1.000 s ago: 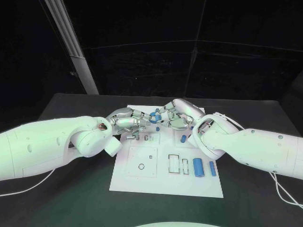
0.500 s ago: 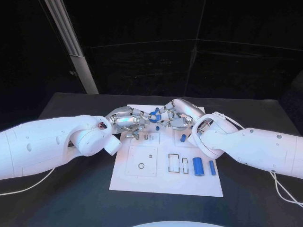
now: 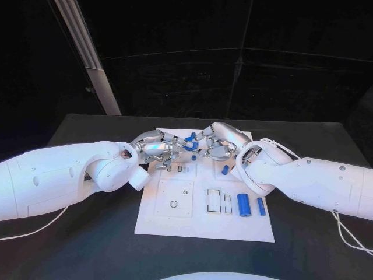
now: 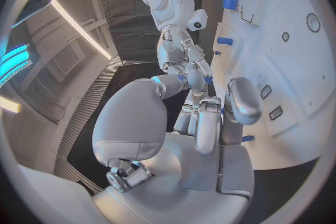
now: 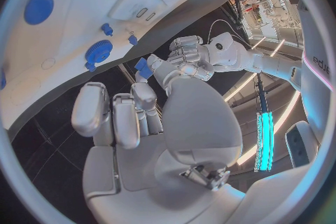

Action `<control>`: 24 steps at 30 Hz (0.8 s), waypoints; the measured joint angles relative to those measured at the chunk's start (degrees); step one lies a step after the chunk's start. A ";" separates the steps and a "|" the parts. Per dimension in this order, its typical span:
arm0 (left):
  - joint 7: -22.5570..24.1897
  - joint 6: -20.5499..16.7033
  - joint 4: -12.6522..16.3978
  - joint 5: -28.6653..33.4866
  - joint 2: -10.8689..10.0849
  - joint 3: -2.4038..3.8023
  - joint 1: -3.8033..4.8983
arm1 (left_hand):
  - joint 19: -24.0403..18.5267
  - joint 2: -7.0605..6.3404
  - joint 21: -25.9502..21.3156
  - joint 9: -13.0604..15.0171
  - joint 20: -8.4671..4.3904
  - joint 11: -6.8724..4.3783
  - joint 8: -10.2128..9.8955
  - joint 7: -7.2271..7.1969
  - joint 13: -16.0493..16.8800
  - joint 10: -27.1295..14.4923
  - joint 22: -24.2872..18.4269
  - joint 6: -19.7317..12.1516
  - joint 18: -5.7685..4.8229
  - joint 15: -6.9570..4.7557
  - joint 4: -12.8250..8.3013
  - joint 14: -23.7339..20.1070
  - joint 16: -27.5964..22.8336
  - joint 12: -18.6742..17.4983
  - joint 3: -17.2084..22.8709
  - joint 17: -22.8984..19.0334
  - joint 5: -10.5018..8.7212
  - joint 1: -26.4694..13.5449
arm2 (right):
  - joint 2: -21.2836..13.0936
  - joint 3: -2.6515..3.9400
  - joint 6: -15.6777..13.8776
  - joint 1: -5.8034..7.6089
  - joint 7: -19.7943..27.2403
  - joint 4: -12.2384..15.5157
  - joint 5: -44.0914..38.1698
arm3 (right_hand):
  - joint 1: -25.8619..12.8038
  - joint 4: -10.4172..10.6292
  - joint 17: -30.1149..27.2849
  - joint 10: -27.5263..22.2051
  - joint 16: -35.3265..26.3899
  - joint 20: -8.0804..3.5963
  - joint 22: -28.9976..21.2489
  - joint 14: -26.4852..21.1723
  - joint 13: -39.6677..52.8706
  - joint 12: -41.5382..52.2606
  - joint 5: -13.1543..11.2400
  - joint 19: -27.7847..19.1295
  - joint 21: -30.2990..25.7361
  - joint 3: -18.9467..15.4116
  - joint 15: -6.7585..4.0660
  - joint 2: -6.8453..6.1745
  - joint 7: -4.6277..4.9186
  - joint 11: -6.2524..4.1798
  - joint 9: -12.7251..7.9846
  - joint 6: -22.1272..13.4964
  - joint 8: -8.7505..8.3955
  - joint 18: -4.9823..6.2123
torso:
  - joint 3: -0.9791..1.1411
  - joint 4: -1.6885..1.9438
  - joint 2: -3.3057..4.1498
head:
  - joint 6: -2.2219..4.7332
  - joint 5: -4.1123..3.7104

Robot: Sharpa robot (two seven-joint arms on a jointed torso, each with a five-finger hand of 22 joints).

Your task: Assemble the parts on the task board

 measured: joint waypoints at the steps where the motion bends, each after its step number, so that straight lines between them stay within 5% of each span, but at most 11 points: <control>1: 0.02 0.02 0.00 0.00 0.03 0.00 0.00 | 0.00 0.00 0.00 0.00 0.00 0.00 0.00 0.00 0.00 0.00 0.00 0.00 0.00 0.00 0.00 0.00 0.00 0.00 0.00 0.00 0.00 0.00 | 0.01 0.00 0.03 0.00 -0.01 0.00 -0.01 | 0.00 0.00 0.00 0.00 0.00 0.00 0.00 0.00 0.00 0.00 0.00 0.00 0.00 0.00 0.00 0.00 0.00 0.00 0.00 0.00 0.00 0.00 | 0.00 0.00 0.00 | 0.00 0.00; 18: 0.07 0.26 -0.10 0.00 -0.09 0.00 0.00 | 0.00 0.00 0.00 -0.01 0.00 0.00 0.00 -0.04 -0.06 0.00 0.05 0.03 0.00 0.00 -0.16 0.00 0.00 0.00 -0.17 0.00 0.20 0.00 | -0.06 0.01 0.22 0.00 -0.09 0.09 -0.16 | 0.00 0.20 0.00 0.00 0.00 0.00 0.00 0.00 0.04 0.00 0.00 0.00 0.00 -0.20 0.00 0.00 -0.21 0.00 0.05 0.20 0.11 0.00 | 0.01 0.00 -0.02 | -0.10 -0.11; 24: 0.12 0.18 -0.14 0.00 -1.01 0.00 0.00 | 0.41 0.28 0.23 0.29 0.41 0.62 1.04 -0.06 -0.10 -0.20 0.20 3.78 -0.01 0.61 -0.48 0.02 0.00 0.00 -0.16 0.00 0.19 -0.28 | -0.29 0.02 0.22 0.01 -0.07 0.00 -0.18 | 0.00 0.20 0.00 0.00 0.00 0.00 0.00 0.00 0.04 0.00 -0.01 0.00 0.00 -0.20 0.00 -0.01 -0.22 0.00 0.04 0.19 0.08 0.00 | -0.01 0.00 -0.03 | -0.11 -0.12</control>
